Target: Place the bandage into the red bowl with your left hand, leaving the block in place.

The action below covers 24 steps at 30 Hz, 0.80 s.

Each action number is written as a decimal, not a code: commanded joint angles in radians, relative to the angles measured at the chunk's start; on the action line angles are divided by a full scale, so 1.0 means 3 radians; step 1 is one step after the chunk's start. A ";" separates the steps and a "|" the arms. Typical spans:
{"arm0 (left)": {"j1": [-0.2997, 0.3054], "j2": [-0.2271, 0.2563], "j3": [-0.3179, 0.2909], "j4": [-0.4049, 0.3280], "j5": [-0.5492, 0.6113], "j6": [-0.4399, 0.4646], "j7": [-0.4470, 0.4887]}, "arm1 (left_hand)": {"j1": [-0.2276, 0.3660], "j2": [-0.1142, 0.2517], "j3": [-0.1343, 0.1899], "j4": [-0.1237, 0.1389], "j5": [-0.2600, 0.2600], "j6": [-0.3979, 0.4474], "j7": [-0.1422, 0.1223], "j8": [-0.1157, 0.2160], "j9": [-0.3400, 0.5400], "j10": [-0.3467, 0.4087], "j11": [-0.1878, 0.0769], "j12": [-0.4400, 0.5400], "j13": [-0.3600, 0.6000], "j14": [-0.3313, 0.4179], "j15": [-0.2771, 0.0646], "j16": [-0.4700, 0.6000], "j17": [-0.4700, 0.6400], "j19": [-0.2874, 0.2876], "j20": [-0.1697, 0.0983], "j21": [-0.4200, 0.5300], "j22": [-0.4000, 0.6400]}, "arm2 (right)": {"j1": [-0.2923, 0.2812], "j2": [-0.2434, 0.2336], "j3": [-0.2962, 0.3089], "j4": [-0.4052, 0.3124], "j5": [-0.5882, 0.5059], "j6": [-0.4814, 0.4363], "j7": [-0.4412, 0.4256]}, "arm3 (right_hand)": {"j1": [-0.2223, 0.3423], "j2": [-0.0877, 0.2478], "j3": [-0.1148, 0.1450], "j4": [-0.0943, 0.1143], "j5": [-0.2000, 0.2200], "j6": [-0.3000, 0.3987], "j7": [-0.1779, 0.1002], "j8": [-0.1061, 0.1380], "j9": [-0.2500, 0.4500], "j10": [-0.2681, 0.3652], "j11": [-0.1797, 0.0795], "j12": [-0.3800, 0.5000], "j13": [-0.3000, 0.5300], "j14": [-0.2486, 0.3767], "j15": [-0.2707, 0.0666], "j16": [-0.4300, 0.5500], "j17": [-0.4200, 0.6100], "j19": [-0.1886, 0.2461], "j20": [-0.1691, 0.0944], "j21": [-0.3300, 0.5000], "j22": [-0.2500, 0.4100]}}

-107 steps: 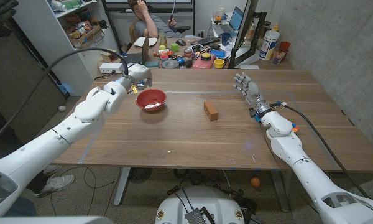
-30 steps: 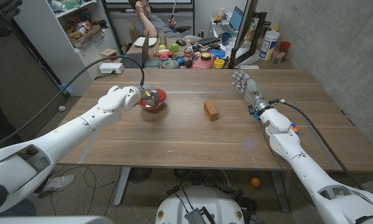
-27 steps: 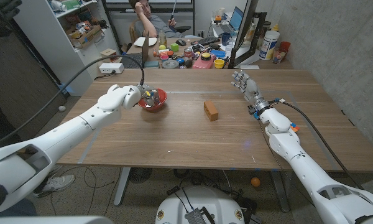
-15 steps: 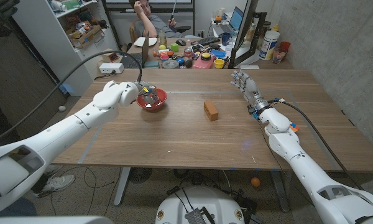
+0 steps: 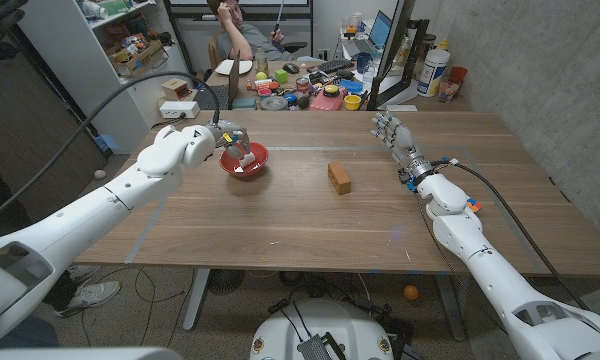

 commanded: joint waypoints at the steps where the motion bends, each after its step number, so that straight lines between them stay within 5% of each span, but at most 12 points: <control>1: 0.0229 0.0135 -0.0290 -0.0317 0.0035 0.0156 0.0273 | -0.0040 -0.0022 -0.0011 -0.0007 0.0011 0.0010 -0.0016 0.0009 0.0012 0.0030 -0.0017 0.0034 0.0010 0.0032 -0.0483 0.0004 0.0004 -0.0021 -0.0068 -0.0011 -0.0006 | -0.0040 -0.0020 -0.0004 -0.0056 0.0008 0.0023 -0.0013 | -0.0026 0.0164 0.0018 -0.0003 0.0023 0.0028 0.0004 0.0025 0.0014 0.0029 0.0004 0.0018 0.0016 0.0012 0.0007 0.0001 0.0006 0.0035 -0.0077 -0.0009 0.0006; 11: 0.0411 0.0214 -0.0485 -0.0478 -0.0014 0.0211 0.0452 | -0.0149 -0.0095 -0.0064 0.0021 0.0024 -0.0070 -0.0050 -0.0016 0.0012 -0.0077 -0.0023 -0.0002 -0.0008 -0.0096 -0.0462 -0.0042 -0.0010 -0.0121 -0.0004 -0.0085 -0.0019 | -0.0084 -0.0029 -0.0004 -0.0130 0.0018 0.0006 -0.0052 | -0.0028 0.0162 0.0016 -0.0002 0.0023 0.0027 0.0006 0.0024 0.0014 0.0028 0.0006 0.0017 0.0016 0.0010 0.0003 0.0000 0.0006 0.0036 -0.0074 -0.0016 0.0006; 24: 0.0847 0.0315 -0.0938 -0.0693 -0.0232 0.0262 0.1112 | -0.0495 -0.0147 -0.0196 0.0188 0.0078 -0.0172 -0.0055 -0.0036 0.0021 -0.0283 0.0022 -0.0036 -0.0039 -0.0465 -0.0383 -0.0082 -0.0034 -0.0320 0.0196 -0.0267 -0.0028 | -0.0205 -0.0073 -0.0010 -0.0309 -0.0004 -0.0033 -0.0145 | -0.0044 0.0150 0.0004 0.0007 0.0020 0.0029 0.0003 0.0025 0.0014 0.0030 0.0005 0.0018 0.0016 0.0013 0.0000 0.0003 0.0010 0.0038 -0.0074 -0.0025 0.0006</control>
